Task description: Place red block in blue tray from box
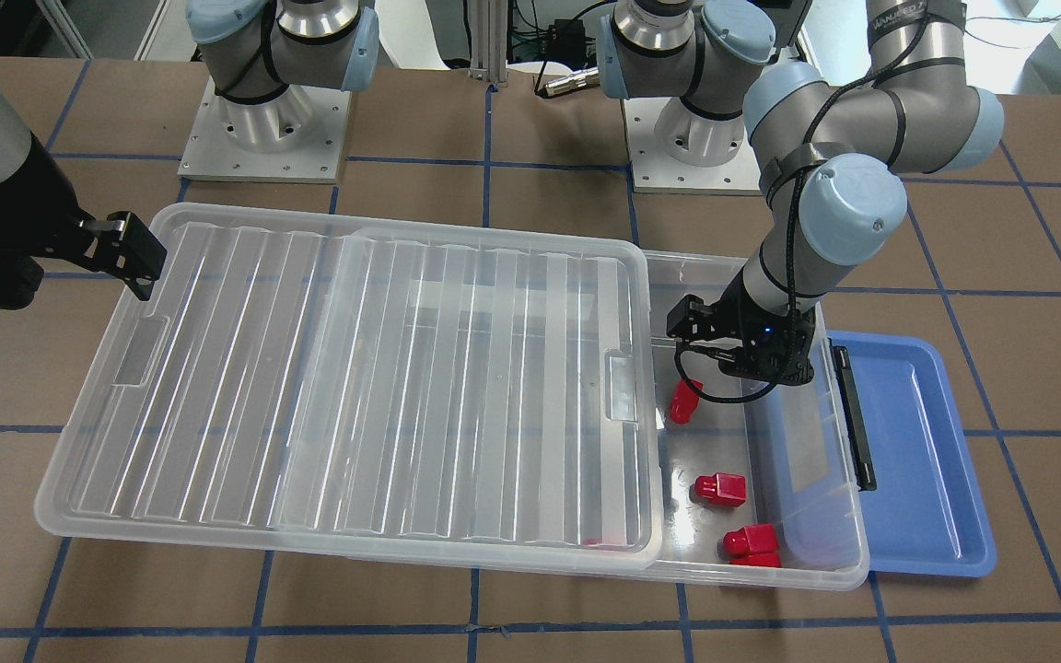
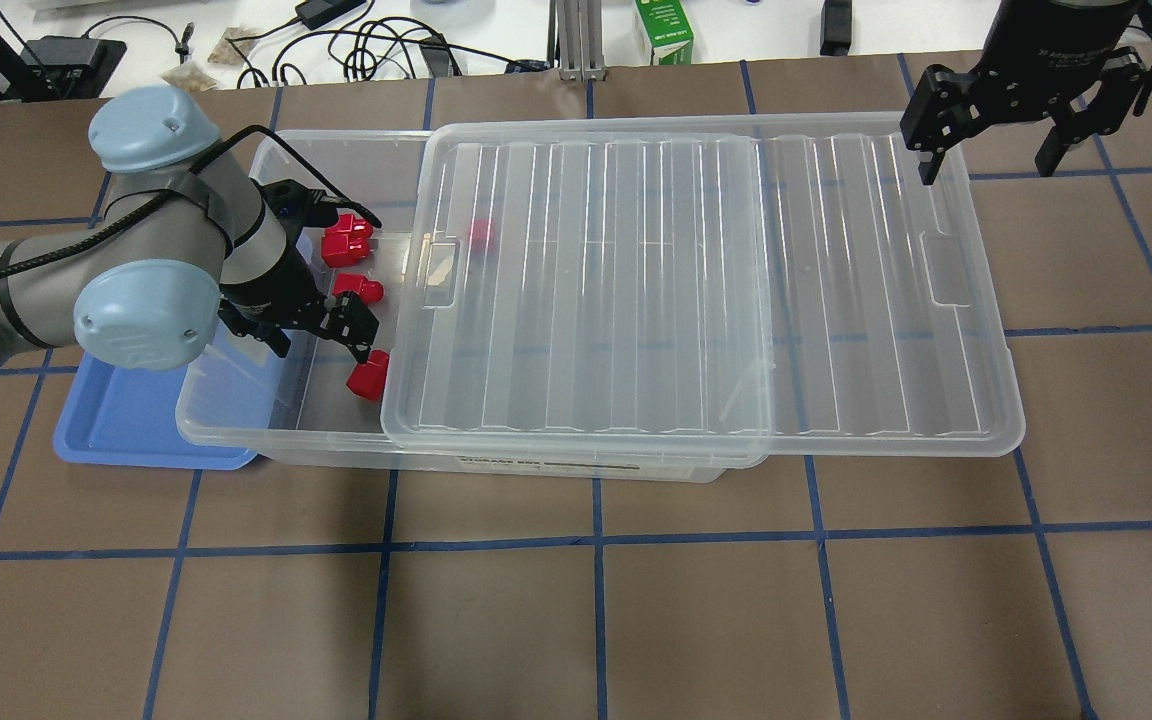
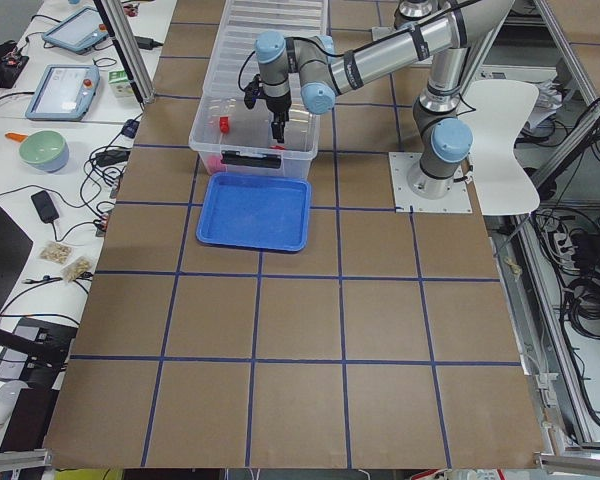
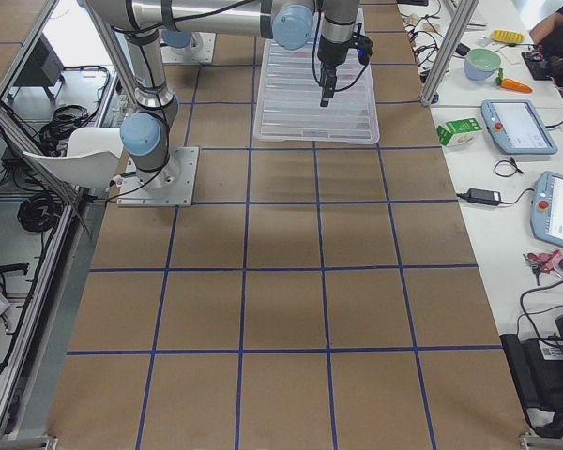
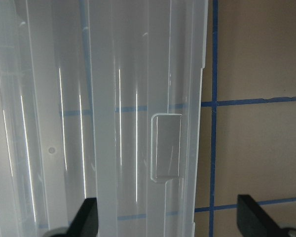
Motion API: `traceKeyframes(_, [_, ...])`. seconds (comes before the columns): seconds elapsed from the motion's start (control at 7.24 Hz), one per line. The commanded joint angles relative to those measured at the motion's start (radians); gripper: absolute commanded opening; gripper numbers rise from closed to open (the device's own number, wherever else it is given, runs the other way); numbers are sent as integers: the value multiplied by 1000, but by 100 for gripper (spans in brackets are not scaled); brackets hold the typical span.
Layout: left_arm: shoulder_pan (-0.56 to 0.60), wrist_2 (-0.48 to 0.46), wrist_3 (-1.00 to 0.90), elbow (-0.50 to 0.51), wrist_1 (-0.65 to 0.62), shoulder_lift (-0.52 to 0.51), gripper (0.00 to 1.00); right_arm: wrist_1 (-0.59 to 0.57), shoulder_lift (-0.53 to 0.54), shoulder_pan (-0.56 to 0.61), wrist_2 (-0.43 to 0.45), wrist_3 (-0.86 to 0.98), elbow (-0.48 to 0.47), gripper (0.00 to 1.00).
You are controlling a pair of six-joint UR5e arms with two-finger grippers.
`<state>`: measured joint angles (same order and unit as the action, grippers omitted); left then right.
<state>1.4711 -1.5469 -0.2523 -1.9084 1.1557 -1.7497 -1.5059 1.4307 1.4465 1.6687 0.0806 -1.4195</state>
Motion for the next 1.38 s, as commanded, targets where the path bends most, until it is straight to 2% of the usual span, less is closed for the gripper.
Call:
traceKeyframes(0.0, [0,1,-21,-20,-51,-25,100,3,2,0,-3,1,1,100])
traceKeyframes(0.14, [-2,-1,-24,-30,-57,-30,100,3,2,0,-4,1,1,100])
traceKeyframes(0.41, [-3,2,-27,-75,-163,-56,100,1,2,0,-4,1,1,100])
traceKeyframes(1.24, [-6,28,-38,-89,-200,-105,100,-4,-13,0,-9,-4,-7,100])
